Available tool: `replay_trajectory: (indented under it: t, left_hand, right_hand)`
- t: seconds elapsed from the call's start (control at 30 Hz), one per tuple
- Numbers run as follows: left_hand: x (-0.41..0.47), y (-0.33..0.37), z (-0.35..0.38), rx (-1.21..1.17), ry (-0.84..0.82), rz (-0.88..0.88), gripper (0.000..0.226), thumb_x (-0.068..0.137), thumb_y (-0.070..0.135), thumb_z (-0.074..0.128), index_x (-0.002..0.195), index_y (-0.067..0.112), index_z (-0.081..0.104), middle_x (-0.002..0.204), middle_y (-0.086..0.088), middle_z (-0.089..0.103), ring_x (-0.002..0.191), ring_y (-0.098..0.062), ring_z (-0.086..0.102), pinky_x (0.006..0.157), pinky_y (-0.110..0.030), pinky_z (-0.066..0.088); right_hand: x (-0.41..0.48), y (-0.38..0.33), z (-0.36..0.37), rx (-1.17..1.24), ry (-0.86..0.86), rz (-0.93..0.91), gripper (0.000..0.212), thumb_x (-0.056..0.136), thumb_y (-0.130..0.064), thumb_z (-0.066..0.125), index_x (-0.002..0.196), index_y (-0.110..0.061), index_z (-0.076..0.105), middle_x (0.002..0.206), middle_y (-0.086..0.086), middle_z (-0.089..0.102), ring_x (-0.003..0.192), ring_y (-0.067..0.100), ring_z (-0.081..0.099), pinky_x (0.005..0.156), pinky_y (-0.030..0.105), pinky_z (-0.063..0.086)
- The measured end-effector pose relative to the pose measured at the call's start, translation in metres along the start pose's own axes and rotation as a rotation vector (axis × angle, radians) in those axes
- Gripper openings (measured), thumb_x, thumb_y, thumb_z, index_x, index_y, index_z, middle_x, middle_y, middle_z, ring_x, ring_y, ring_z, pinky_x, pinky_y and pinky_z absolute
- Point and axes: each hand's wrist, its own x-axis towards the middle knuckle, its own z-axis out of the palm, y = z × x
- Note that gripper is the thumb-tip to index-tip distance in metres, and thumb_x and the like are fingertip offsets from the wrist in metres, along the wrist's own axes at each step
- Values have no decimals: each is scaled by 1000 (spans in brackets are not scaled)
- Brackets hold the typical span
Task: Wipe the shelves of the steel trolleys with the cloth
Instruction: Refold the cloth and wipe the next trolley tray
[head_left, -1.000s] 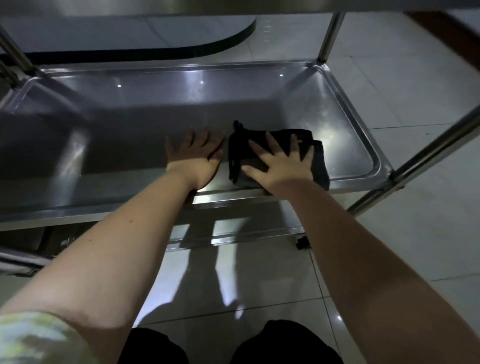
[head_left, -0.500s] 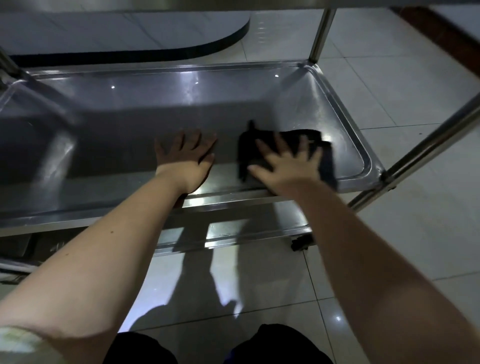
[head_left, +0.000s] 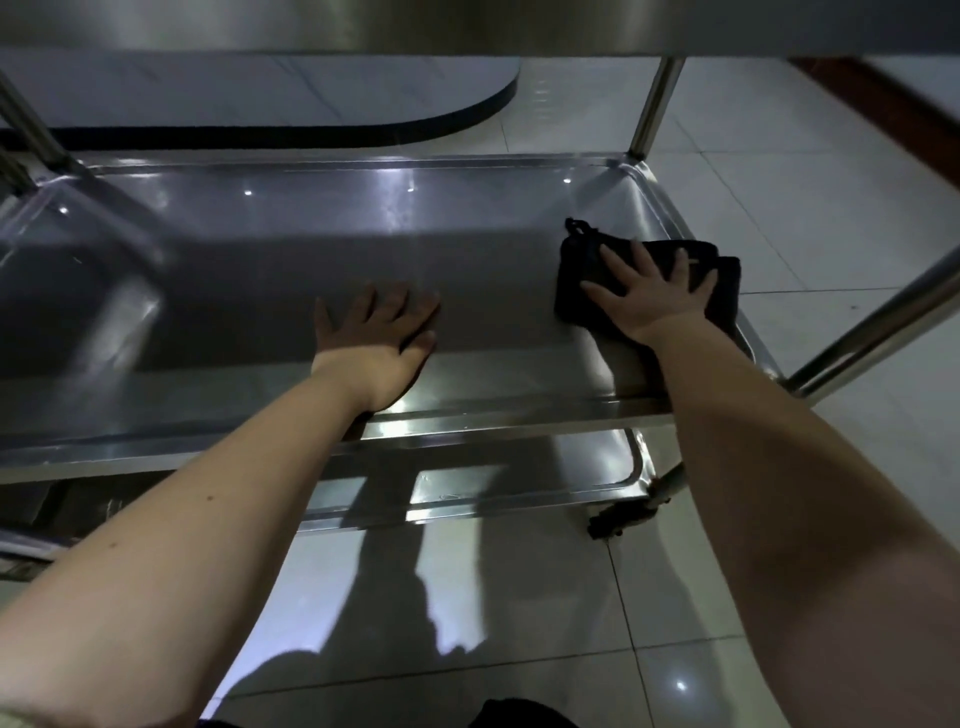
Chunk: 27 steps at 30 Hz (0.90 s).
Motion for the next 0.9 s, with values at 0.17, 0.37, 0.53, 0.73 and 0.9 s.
replay_trajectory:
  t: [0.17,0.37,0.53,0.73,0.9]
  left_hand:
    - [-3,5,-2,13,-13,-22,50,98,57,19,147,58,7,163,14,3,151,-21,-2,112,-66,-6]
    - [-5,4,-6,39,-19,-31,52,101,50,18,151,49,5,164,12,4,150,-21,-1,113,-65,-4]
    - [-6,4,-7,6,-19,-19,48,100,54,18,147,57,8,163,14,5,150,-20,-1,114,-63,-5]
    - [-2,8,-4,1,-42,-15,49,99,54,18,146,58,6,163,14,5,151,-21,-3,111,-66,-10]
    - [1,1,-7,-133,-43,-34,48,103,46,20,150,52,9,164,13,2,150,-17,-5,112,-62,-11]
  right_hand:
    - [-42,-31,12,11,-30,-44,71,82,-84,20,146,-60,-1,162,-16,-11,146,40,-18,108,71,-13]
    - [-100,-111,38,-24,13,-387,72,77,-88,16,142,-64,-2,161,-20,-8,146,37,-18,107,66,-18]
    - [-76,-11,23,10,33,-213,82,64,-96,13,140,-67,2,160,-24,-3,149,30,-11,113,62,-10]
    - [-72,55,10,-47,-58,-52,91,54,-100,-5,139,-67,-9,161,-18,-11,147,35,-18,112,64,-14]
    - [-96,-51,26,-23,-9,-150,78,74,-91,12,144,-61,-5,161,-16,-14,144,44,-19,108,69,-14]
